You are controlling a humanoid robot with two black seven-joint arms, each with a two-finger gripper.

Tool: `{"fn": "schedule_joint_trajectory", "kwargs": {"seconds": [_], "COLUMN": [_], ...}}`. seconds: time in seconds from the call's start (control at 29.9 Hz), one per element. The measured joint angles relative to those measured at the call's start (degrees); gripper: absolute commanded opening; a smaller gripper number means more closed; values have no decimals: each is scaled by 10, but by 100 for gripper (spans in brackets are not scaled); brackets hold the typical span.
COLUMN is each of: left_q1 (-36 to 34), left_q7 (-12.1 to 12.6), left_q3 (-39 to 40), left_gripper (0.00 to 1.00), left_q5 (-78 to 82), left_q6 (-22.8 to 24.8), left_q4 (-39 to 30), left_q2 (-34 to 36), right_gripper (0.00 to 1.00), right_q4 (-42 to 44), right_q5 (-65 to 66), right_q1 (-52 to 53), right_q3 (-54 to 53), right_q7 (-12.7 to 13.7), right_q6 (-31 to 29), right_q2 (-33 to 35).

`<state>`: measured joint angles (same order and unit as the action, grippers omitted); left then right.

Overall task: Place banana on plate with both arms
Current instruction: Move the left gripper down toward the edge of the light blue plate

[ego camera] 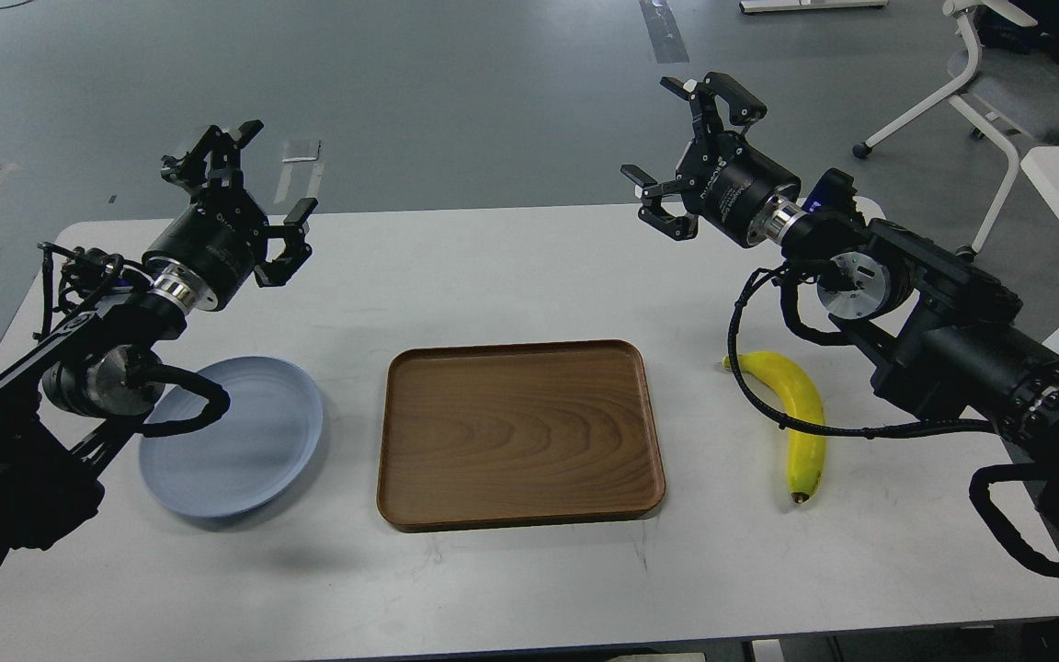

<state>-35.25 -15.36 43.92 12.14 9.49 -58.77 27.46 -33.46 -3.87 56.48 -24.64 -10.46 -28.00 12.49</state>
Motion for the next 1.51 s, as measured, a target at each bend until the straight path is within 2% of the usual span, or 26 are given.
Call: {"fn": "schedule_joint_trajectory", "kwargs": {"seconds": [0.37,0.8,1.51], "left_q1": [-1,-3,-8], "left_q7": [0,3,4], "left_q3": [1,1,-4], "left_gripper": [99,99,99], "left_q5": [-3,-2,2], "left_q6": [-5,0,-2], "left_q4": [2,6,1], "left_q2": [11,15,15], "right_gripper": [100,100,100], "right_q4": [-66,-117,-119], "right_q5": [0,-2,-2], "right_q1": [-5,-12,-16], "right_q3": [15,15,7], "right_q7": [0,0,4], "right_q6": [38,10,13], "right_q2": [28,98,112]}}
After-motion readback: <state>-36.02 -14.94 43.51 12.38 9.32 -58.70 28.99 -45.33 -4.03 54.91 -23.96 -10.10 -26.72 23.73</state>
